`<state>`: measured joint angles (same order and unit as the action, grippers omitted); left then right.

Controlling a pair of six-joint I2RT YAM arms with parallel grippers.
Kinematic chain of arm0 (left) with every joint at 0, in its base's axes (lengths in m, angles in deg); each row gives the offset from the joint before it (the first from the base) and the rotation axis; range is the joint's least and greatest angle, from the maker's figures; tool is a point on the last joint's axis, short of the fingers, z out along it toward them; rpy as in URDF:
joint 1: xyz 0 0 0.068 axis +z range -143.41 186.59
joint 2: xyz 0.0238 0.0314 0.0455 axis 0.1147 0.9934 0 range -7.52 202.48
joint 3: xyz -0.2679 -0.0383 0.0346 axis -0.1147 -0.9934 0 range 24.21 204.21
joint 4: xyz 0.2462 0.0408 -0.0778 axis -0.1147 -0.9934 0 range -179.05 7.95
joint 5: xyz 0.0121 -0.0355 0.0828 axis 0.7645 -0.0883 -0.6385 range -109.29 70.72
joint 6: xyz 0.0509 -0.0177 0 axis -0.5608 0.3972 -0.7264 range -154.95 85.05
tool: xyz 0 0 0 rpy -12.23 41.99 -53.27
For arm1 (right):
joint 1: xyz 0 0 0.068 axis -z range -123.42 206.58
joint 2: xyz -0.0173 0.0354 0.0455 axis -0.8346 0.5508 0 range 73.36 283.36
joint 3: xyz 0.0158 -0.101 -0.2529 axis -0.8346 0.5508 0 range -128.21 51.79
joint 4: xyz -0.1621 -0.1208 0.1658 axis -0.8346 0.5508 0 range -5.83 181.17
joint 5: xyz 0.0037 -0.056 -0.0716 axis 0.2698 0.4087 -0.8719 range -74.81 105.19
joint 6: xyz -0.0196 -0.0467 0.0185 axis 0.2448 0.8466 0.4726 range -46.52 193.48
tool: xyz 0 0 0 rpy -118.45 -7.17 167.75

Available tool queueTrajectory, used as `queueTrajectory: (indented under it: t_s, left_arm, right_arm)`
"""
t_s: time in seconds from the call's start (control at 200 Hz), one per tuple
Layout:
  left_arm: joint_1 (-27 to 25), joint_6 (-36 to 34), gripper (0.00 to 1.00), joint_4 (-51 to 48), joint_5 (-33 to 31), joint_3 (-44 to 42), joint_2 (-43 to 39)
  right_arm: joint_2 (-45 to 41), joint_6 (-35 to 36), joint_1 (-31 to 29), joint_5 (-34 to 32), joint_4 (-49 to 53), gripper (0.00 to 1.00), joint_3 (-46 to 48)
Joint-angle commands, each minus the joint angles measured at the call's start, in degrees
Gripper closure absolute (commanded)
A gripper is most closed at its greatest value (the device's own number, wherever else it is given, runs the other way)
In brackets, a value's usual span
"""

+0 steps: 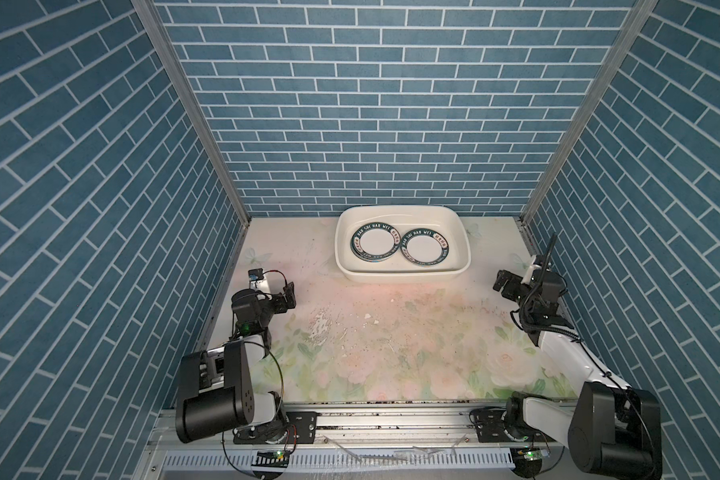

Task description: Place the plates into the plastic bin on the countertop

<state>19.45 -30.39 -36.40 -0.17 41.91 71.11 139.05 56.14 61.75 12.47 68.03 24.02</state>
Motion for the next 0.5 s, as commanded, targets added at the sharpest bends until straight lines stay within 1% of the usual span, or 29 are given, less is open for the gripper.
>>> queueTrajectory:
  t_s: [0.0,0.085,0.15,0.185,0.29,0.325,0.38,0.445,0.46,0.495]
  left_arm:
    - [-5.0,-2.9,0.01,14.6,-5.2,-3.9,2.4]
    - [-7.9,-5.1,0.01,23.7,-8.4,-6.6,7.1]
    - [-8.2,-5.7,0.0,29.7,-7.6,-7.2,11.3]
    - [-8.2,-5.7,0.0,31.9,-7.0,-7.9,12.3]
    - [-9.7,-7.4,0.0,27.4,-7.8,-6.8,10.6]
    - [-9.7,-7.5,0.0,26.6,-7.6,-6.4,10.6]
    - [-9.7,-7.5,0.0,25.5,-7.6,-6.0,10.2]
    - [-9.7,-7.7,0.0,24.1,-6.9,-5.2,10.2]
    - [-9.7,-7.7,0.01,23.3,-6.7,-4.9,10.0]
    - [-9.7,-7.8,0.0,21.4,-6.5,-4.1,9.7]
  right_arm:
    - [1.5,6.6,0.6,-4.5,-17.4,0.01,5.7]
    - [5.1,7.1,0.9,-4.5,-28.0,0.01,10.1]
    - [8.7,7.6,0.9,-4.8,-35.0,0.01,12.5]
    - [10.0,7.5,1.0,-4.7,-37.0,0.01,13.2]
    - [14.2,7.7,1.1,-3.0,-41.8,0.01,14.0]
    - [16.4,8.0,1.1,-2.2,-45.2,0.01,14.3]
    - [18.9,8.6,1.2,-0.4,-47.6,0.01,14.5]
    - [24.0,9.2,1.1,1.8,-52.6,0.02,14.0]
    - [24.1,9.2,1.1,2.1,-51.7,0.01,13.8]
    - [21.8,9.3,1.1,1.4,-44.7,0.02,12.4]
